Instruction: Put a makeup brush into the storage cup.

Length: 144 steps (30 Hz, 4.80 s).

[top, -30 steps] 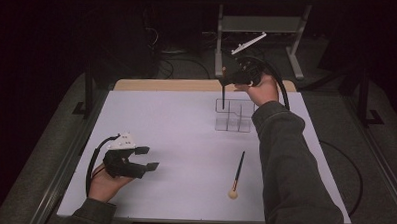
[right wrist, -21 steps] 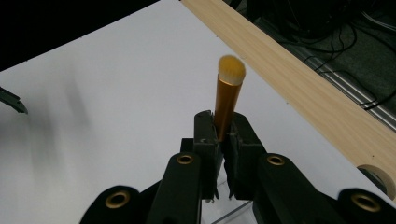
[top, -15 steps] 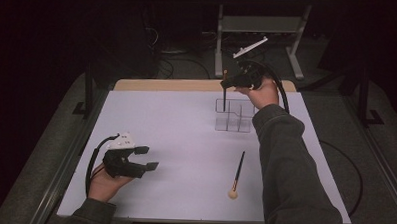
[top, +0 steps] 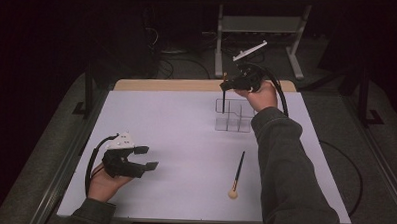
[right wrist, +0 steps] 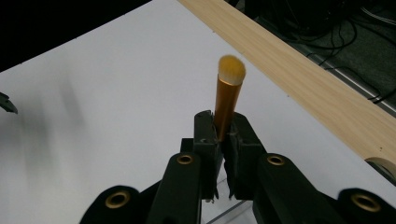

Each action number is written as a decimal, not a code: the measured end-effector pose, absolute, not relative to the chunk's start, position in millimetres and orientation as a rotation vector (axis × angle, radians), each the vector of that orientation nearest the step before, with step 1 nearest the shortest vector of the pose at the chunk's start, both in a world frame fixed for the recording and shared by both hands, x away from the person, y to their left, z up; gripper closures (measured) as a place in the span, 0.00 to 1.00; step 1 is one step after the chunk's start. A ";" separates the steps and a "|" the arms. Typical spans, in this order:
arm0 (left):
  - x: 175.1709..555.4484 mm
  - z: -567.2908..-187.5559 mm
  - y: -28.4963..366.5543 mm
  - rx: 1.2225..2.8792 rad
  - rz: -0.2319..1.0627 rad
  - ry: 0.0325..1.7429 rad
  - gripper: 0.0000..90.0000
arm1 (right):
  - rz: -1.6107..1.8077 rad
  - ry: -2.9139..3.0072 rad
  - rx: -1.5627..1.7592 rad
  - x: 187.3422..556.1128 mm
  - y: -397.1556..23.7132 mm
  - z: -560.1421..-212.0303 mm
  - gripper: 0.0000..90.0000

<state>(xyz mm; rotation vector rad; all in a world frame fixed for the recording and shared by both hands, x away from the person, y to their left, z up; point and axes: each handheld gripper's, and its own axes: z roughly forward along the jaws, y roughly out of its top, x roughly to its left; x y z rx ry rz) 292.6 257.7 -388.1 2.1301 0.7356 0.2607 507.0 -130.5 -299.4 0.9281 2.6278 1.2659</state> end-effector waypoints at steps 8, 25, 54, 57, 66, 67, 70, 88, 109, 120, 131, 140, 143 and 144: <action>292.3 -388.2 257.5 2.124 0.256 0.744 0.35 | 1.265 2.629 0.941 507.0 -131.2 -305.5 0.92; 292.8 -387.9 257.9 2.125 0.260 0.736 0.35 | 1.258 2.631 0.941 505.9 -130.7 -317.7 0.92; 292.6 -388.1 256.4 2.119 0.254 0.745 0.35 | 1.207 2.662 0.970 499.0 -130.4 -334.1 0.91; 292.6 -388.0 256.5 2.119 0.253 0.745 0.35 | 1.178 2.676 0.968 499.0 -129.0 -337.4 0.91; 292.7 -387.7 257.0 2.125 0.253 0.738 0.35 | 1.155 2.674 0.982 496.9 -127.7 -343.3 0.86; 292.8 -387.8 256.9 2.124 0.253 0.738 0.35 | 1.154 2.672 0.989 496.3 -128.2 -343.0 0.86; 292.3 -388.6 256.1 2.105 0.246 0.751 0.35 | 1.173 2.669 1.001 494.9 -130.3 -342.0 0.85; 291.4 -388.0 258.4 2.119 0.254 0.743 0.34 | 1.242 2.649 0.989 476.5 -144.9 -337.9 0.72; 292.5 -388.1 258.6 2.118 0.257 0.751 0.34 | 1.266 2.659 0.923 451.5 -152.6 -335.7 0.48; 292.6 -387.4 257.0 2.117 0.254 0.744 0.34 | 1.259 2.658 0.886 433.1 -154.4 -331.9 0.41; 292.0 -387.6 253.3 2.125 0.251 0.736 0.34 | 1.241 2.682 0.848 410.6 -157.1 -333.6 0.39; 292.2 -387.8 251.5 2.130 0.249 0.729 0.34 | 1.247 2.694 0.831 396.1 -162.5 -339.9 0.37; 294.0 -387.6 251.9 2.130 0.249 0.728 0.34 | 1.253 2.687 0.826 392.6 -166.6 -341.4 0.37; 294.4 -387.6 252.0 2.131 0.248 0.726 0.34 | 1.258 2.686 0.825 391.7 -167.8 -341.9 0.37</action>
